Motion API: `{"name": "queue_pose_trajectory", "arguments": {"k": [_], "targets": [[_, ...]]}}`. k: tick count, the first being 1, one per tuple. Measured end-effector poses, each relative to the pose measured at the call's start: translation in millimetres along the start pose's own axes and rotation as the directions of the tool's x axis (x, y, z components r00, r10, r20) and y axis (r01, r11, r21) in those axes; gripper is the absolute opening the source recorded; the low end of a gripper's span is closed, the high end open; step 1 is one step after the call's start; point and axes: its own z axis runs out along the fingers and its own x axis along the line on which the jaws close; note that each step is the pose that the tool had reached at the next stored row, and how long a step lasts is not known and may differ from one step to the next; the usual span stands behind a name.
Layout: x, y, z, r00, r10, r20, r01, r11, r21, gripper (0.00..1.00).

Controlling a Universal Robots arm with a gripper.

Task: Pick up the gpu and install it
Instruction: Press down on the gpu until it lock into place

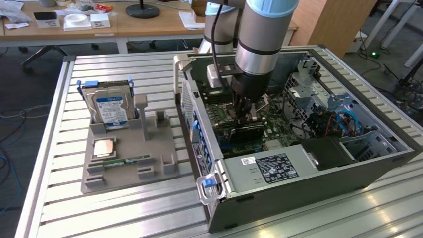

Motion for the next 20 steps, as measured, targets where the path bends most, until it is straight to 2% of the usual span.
{"name": "queue_pose_trajectory", "arguments": {"k": [12, 20], "targets": [[-0.2, 0.5, -0.9, 1.0, 0.0, 0.0022, 0.0, 1.0, 0.0008, 0.11], [-0.3, 0.0, -16.8, 1.0, 0.0, 0.0007, 0.0, 1.0, 0.0004, 0.11]]}}
